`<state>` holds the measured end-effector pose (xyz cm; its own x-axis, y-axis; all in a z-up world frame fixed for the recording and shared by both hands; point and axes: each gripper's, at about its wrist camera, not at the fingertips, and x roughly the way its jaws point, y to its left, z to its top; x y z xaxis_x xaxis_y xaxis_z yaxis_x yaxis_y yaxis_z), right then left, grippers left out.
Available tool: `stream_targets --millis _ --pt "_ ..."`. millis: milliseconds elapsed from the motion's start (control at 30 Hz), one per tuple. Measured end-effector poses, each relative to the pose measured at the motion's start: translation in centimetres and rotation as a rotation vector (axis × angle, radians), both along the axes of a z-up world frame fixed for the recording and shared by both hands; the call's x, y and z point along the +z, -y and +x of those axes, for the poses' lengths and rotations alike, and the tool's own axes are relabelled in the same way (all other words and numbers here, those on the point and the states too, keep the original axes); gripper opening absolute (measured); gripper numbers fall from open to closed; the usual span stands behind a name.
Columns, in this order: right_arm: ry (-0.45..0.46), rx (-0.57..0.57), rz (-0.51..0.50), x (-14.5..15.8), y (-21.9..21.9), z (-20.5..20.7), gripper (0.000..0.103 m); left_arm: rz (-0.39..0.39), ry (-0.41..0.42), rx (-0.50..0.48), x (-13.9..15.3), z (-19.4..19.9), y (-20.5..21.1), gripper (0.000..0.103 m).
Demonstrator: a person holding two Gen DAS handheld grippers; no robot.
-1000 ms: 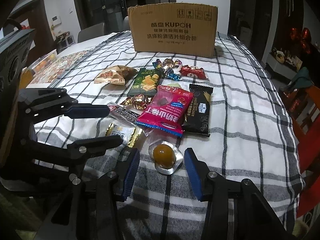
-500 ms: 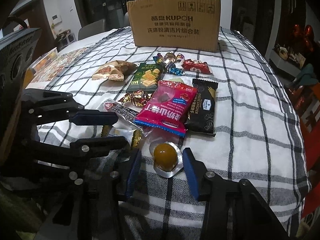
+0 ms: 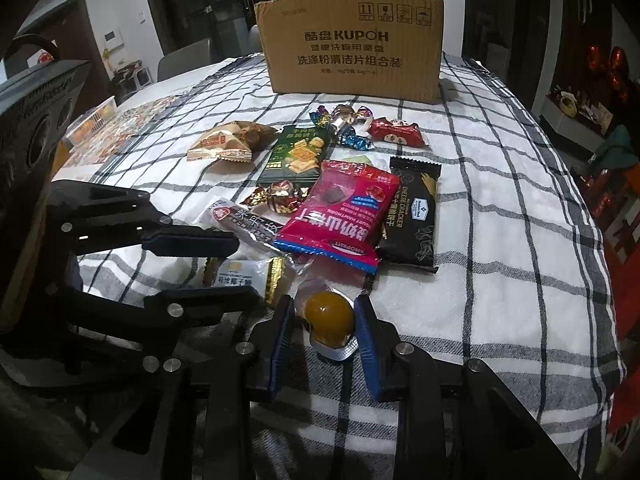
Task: Organize snacks
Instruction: 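Lower both tools to the snacks while closing on the white bar and orange candy, then lift the white bar with left tool while right tool carries orange candy to box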
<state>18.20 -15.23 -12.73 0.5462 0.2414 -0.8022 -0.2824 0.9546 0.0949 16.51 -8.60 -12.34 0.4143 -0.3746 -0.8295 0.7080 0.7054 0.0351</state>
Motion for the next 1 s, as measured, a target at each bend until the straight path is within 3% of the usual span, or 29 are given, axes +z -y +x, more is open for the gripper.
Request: stream_targets --millis 100,133,367,1000 --pt "0.0 -0.001 -0.003 0.1 -0.1 -0.1 0.032 -0.003 -0.003 0.005 -0.2 0.1 0.0 0.029" --pt "0.001 -0.002 -0.003 0.1 -0.1 -0.1 0.032 -0.008 -0.007 0.005 -0.2 0.2 0.0 0.024" --pt "0.021 -0.011 -0.008 0.9 -0.3 -0.7 0.032 -0.039 -0.01 0.045 0.2 -0.2 -0.4 0.021" --pt "0.156 -0.023 0.031 6.4 0.0 -2.5 0.032 -0.166 0.136 0.245 7.6 -2.5 -2.8 0.021"
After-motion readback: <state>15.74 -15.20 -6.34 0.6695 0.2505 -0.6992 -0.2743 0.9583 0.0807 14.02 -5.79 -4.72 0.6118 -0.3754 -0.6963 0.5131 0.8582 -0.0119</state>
